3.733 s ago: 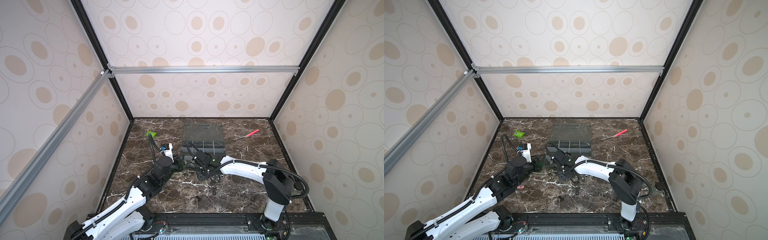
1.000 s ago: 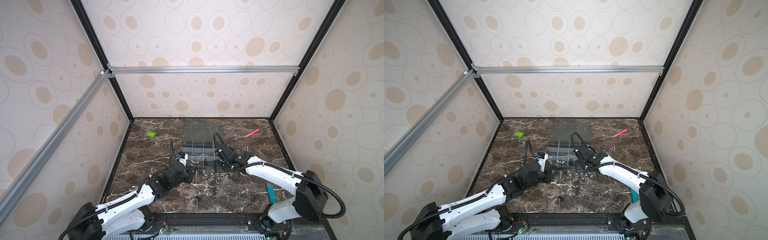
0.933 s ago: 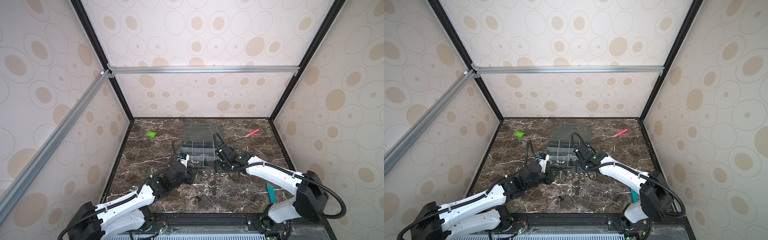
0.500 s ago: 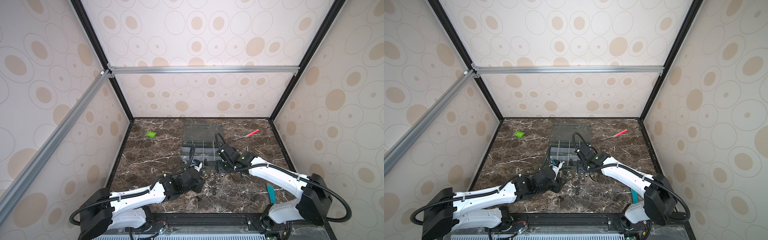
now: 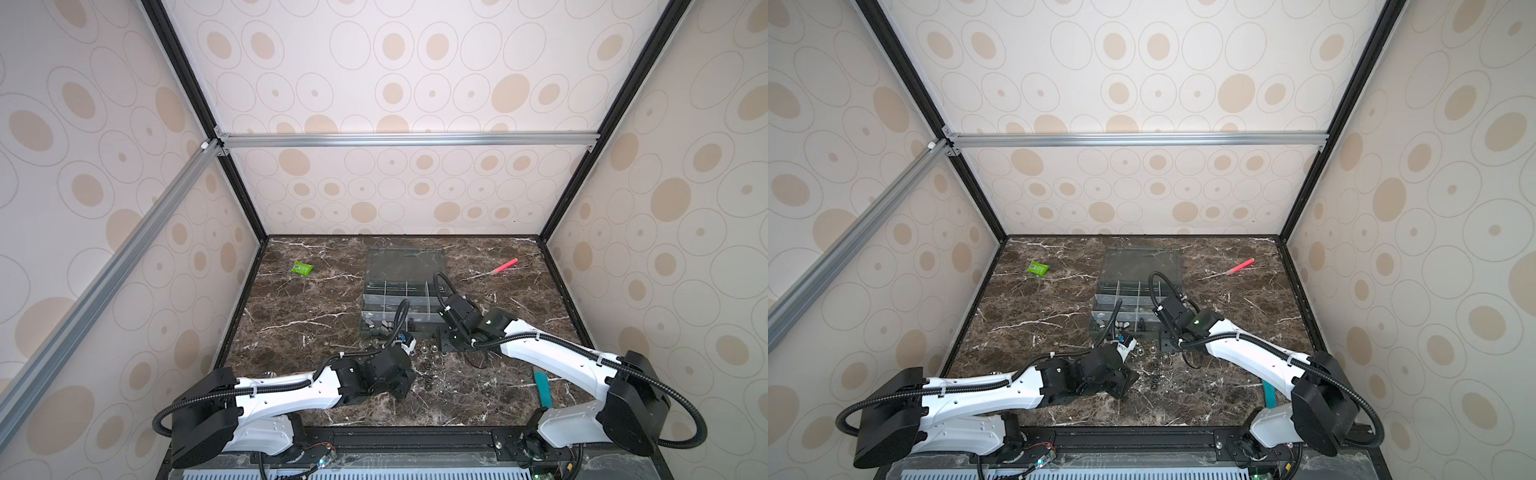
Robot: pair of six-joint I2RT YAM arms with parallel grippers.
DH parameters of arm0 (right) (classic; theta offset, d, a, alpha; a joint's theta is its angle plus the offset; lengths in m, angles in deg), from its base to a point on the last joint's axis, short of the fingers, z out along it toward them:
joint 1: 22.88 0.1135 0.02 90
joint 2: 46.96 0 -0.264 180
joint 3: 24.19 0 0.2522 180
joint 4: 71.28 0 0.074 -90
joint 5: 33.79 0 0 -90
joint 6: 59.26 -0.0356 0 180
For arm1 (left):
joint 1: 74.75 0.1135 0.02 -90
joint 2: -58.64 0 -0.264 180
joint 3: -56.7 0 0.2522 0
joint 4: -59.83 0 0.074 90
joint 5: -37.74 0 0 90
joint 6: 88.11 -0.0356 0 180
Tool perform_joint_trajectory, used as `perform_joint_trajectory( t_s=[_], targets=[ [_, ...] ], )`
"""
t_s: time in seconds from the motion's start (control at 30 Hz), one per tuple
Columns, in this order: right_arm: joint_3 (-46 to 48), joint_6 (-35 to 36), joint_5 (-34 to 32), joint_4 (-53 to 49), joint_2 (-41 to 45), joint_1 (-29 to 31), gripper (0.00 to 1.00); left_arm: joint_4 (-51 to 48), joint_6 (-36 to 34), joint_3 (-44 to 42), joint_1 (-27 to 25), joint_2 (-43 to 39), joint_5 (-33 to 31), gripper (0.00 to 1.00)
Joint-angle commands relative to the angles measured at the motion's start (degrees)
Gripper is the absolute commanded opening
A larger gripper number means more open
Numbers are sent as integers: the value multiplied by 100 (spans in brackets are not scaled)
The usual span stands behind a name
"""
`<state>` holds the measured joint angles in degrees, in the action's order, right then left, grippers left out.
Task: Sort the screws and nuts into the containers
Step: 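Lower the left gripper and close it on the small black bolt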
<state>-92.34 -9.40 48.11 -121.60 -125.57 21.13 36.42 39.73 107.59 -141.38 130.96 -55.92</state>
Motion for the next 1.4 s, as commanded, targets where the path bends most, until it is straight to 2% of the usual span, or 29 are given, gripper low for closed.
perform_joint_trajectory(
  t_s=[0.0,0.2,0.67,0.9,1.37],
  targets=[
    [171,-204,-135,-46,199,-15,60,-356,-50,172,-91,60,-135,40],
    [256,-280,-209,-119,242,-10,60,-643,-66,32,-184,-2,-170,42],
    [280,-600,-457,-284,265,4,60,-527,-44,-479,-181,-446,53,50],
    [351,-806,-544,-193,345,65,60,-652,-221,-477,-184,-320,288,51],
    [479,-984,-729,-261,492,202,60,-400,-135,-664,-184,81,535,51]
  ],
)
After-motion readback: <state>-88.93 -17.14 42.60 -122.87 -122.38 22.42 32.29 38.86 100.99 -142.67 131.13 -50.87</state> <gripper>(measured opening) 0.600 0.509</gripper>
